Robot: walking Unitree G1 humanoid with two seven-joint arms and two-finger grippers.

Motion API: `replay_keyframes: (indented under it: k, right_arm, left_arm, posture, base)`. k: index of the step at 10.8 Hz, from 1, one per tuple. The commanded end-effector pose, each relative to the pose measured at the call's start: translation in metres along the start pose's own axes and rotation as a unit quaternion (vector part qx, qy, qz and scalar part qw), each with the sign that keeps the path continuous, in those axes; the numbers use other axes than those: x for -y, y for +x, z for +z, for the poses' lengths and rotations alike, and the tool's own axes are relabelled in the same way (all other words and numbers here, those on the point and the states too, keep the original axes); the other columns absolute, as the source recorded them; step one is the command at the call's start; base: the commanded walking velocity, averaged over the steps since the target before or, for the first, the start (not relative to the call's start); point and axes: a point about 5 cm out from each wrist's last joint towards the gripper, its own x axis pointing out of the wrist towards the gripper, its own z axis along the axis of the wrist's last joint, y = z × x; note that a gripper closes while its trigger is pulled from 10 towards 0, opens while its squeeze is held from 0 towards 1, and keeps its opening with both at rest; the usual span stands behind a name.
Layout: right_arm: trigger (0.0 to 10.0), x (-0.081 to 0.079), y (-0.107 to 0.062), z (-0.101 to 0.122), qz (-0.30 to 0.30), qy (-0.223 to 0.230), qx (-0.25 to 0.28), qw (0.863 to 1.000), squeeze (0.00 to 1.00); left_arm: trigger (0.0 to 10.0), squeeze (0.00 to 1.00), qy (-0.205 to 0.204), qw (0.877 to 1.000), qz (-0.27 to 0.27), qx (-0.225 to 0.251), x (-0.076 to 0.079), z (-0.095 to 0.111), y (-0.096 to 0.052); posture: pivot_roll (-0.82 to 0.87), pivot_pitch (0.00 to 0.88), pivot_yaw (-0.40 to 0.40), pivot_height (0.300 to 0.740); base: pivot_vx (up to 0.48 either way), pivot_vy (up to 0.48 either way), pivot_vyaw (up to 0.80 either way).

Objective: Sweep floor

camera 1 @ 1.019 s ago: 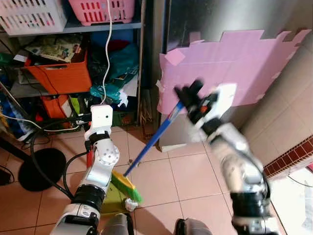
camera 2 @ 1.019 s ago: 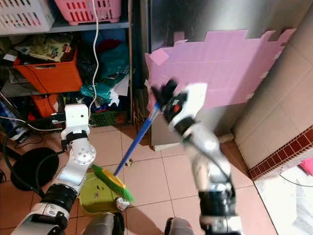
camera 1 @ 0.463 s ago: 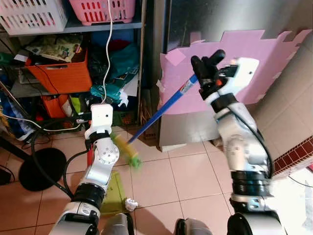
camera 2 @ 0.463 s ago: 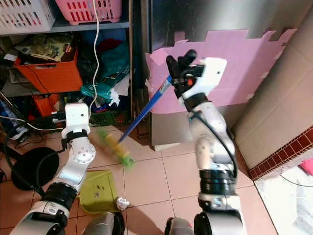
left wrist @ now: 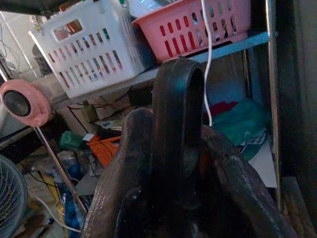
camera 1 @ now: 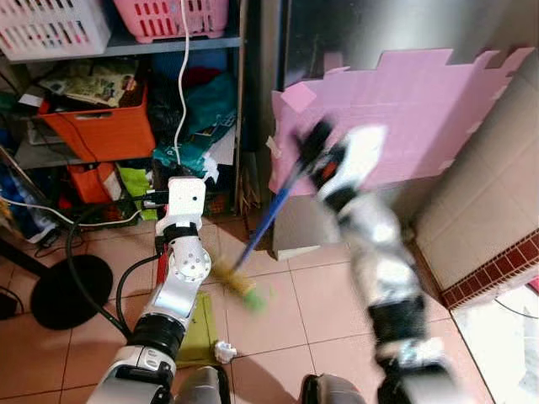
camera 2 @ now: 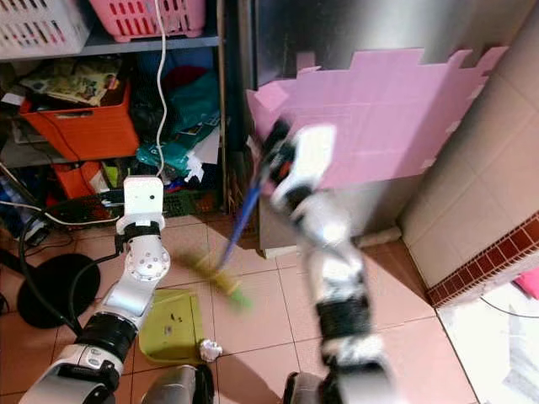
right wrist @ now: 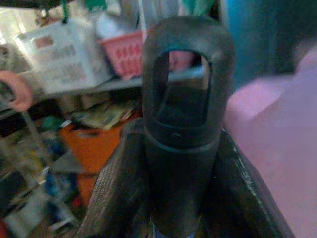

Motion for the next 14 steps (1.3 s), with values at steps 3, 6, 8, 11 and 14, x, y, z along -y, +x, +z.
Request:
replay_keyframes:
  k: [3, 6, 8, 11, 14]
  right_arm:
    - [10.0, -0.002, -0.023, -0.010, 0.027, 0.065, -0.033, 0.997, 0.00]
    - [10.0, 0.021, -0.033, 0.005, -0.018, 0.110, -0.042, 0.993, 0.00]
    - [10.0, 0.029, -0.020, 0.032, -0.036, 0.155, -0.016, 0.987, 0.00]
    - [10.0, 0.043, -0.005, 0.062, -0.059, 0.103, 0.028, 0.993, 0.00]
    - [10.0, 0.051, 0.000, 0.081, -0.071, 0.011, 0.066, 0.995, 0.00]
  left_arm:
    - [10.0, 0.00, -0.001, 1.000, -0.001, -0.002, -0.002, -0.001, 0.005]
    - [10.0, 0.00, -0.013, 1.000, -0.003, -0.001, -0.002, -0.002, 0.006]
    - [10.0, 0.00, -0.052, 0.997, -0.051, -0.031, 0.010, -0.007, 0.006]
    - [10.0, 0.00, -0.088, 0.983, -0.154, -0.051, 0.038, -0.006, -0.001]
    - [10.0, 0.00, -0.114, 0.962, -0.237, -0.077, 0.053, -0.012, -0.012]
  posture:
    - [-0.13, 0.126, 0.028, 0.740]
    - [-0.15, 0.111, 0.024, 0.740]
    - [-0.16, 0.096, 0.024, 0.740]
    - [-0.16, 0.073, 0.021, 0.740]
    - [-0.16, 0.062, 0.027, 0.740]
  base:
    - [0.000, 0.000, 0.00]
    - [0.000, 0.000, 0.00]
    - [0.000, 0.000, 0.00]
    - [0.000, 0.000, 0.00]
    - [0.000, 0.000, 0.00]
